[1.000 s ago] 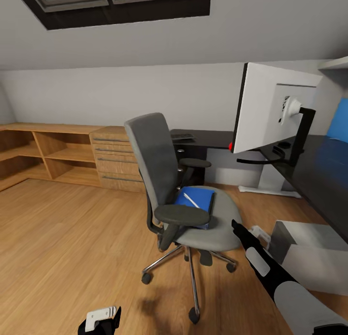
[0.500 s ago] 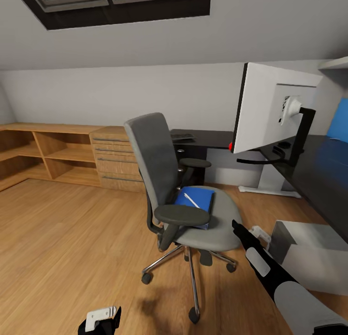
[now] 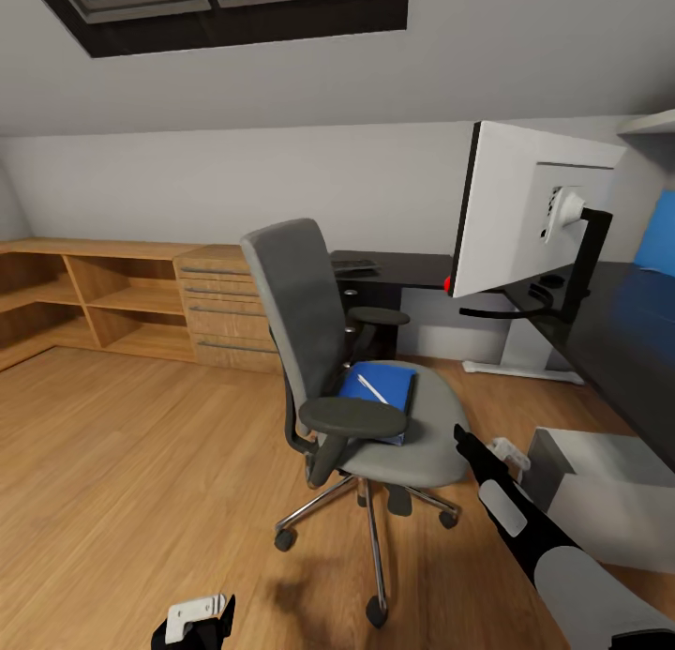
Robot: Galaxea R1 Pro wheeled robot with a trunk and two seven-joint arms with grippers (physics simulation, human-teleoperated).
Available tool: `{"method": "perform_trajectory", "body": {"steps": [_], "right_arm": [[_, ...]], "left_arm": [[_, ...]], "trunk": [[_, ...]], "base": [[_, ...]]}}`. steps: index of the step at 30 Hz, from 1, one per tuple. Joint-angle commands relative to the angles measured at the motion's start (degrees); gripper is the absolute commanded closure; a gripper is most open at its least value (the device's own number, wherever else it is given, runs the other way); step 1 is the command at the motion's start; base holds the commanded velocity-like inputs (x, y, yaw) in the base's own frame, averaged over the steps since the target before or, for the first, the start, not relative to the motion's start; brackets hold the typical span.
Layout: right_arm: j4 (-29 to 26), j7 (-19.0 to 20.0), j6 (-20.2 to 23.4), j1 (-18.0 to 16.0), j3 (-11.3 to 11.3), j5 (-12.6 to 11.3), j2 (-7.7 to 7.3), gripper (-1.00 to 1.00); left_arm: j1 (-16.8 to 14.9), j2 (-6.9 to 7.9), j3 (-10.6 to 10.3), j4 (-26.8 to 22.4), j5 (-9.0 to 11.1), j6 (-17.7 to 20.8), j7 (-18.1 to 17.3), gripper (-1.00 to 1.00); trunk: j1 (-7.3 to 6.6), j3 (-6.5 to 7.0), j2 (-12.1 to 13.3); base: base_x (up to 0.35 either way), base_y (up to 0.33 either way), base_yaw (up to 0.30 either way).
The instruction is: In the bedroom, organize the workspace by keeping the computer under the desk, ensuring the monitor is on the desk, placing the keyboard on the desk next to the monitor, placing the mouse on the desk next to the keyboard, moving the folder from the swivel chair onto the desk next to the mouse, stacking the notebook on top of the folder with the pen on top of the notebook, and positioning the swivel chair next to the desk.
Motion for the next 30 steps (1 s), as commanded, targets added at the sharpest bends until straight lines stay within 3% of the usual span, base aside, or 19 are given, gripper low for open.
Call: {"method": "perform_trajectory", "body": {"steps": [1,30], "right_arm": [[0.0,-0.4,-0.3,0.0,0.5,-0.4,-0.07,-1.00],[0.1,-0.6,-0.3,0.0,0.5,-0.6,-0.03,-1.00]], "left_arm": [[0.0,-0.01,0.0,0.0,0.4,-0.1,0.0,-1.00],[0.0,0.02,0.0,1.6,0.3,-0.2,-0.3,-1.00]], "trunk": [[-0.01,-0.05,0.0],[-0.01,-0.05,0.0]], "base": [[0.008,0.000,0.000],[0.068,-0.016,0.011]]}}
